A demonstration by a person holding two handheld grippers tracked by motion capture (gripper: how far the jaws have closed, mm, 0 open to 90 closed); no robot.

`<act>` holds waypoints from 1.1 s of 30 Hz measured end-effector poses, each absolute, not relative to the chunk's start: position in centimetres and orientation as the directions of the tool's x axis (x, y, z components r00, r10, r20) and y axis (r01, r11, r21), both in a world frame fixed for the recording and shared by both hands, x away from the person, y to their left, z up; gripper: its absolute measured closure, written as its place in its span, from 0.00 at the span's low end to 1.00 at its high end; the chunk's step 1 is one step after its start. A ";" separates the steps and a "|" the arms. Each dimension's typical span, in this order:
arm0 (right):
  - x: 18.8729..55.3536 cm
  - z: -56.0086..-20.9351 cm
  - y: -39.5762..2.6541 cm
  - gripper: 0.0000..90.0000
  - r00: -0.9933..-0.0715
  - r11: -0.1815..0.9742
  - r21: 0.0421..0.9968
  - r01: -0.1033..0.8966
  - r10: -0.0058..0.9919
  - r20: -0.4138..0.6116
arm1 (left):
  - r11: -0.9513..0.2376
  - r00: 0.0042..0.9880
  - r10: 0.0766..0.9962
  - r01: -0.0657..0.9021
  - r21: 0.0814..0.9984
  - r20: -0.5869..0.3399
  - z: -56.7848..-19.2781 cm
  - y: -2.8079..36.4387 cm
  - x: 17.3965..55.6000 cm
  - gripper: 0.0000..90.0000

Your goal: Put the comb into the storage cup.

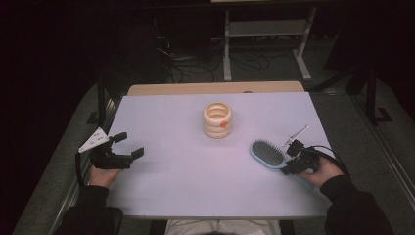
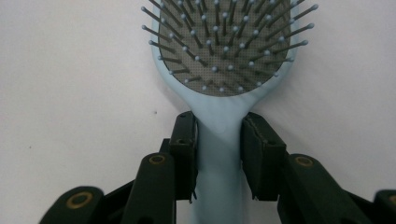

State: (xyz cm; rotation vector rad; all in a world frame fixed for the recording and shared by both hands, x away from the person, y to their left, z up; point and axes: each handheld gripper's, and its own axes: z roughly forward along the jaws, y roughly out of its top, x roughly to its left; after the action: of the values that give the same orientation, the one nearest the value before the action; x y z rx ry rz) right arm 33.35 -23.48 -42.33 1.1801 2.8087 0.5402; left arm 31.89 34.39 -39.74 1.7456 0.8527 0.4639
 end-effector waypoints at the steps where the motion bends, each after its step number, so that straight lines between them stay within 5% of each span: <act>1: 33.4 -42.3 -23.5 0.74 -0.702 0.643 0.330 0.691 0.705 0.096 | -0.157 0.667 0.739 0.314 0.936 -0.100 -39.7 34.4 31.9 0.00; 33: 32.9 -39.1 -24.0 0.76 -0.721 0.604 0.463 0.648 0.682 0.120 | -0.151 0.669 0.736 0.313 0.937 -0.105 -39.7 34.4 31.8 0.00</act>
State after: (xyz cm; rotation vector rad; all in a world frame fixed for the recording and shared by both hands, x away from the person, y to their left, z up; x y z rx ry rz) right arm 32.85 -23.96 -39.06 1.1424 2.7515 0.7516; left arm 31.84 34.42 -39.70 1.7404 0.8488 0.4605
